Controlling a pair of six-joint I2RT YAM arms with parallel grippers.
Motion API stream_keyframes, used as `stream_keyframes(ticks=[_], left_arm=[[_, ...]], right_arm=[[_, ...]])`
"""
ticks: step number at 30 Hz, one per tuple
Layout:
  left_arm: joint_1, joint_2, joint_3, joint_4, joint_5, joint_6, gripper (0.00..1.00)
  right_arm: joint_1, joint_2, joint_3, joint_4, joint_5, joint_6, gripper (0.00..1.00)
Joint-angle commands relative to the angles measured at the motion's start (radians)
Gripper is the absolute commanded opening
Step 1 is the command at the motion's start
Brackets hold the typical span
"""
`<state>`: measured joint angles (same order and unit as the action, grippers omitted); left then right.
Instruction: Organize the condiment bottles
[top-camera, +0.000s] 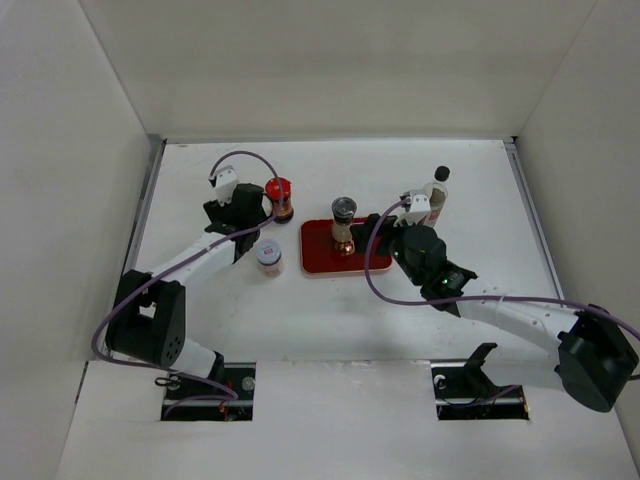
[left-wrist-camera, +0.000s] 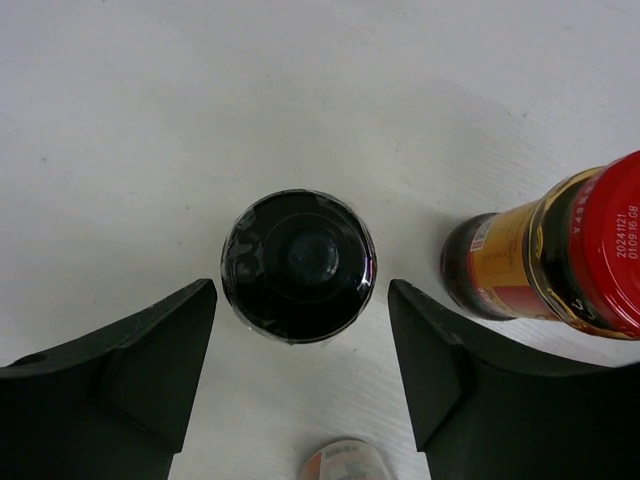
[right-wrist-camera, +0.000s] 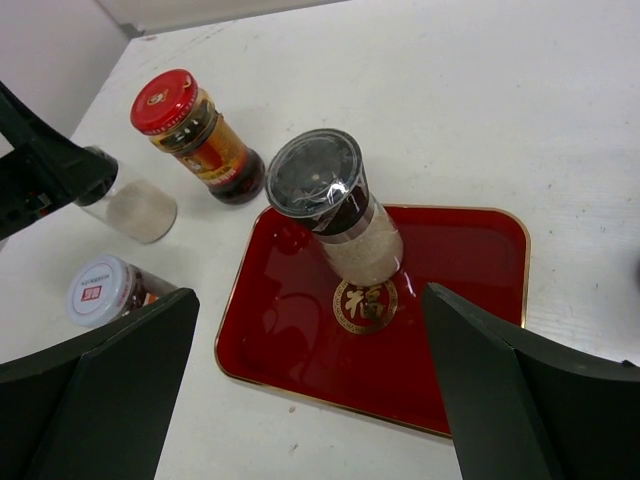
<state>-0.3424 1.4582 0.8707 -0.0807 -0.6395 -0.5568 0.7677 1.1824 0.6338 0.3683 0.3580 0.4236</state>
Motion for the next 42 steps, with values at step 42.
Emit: stream_keyframes(ticks=[42], left_arm=[[-0.493,-0.061,0.185,0.223,-0.101,0.121,0.4]], right_arm=[[-0.132,-0.164,-0.098,0.078,0.007,0.099,1.0]])
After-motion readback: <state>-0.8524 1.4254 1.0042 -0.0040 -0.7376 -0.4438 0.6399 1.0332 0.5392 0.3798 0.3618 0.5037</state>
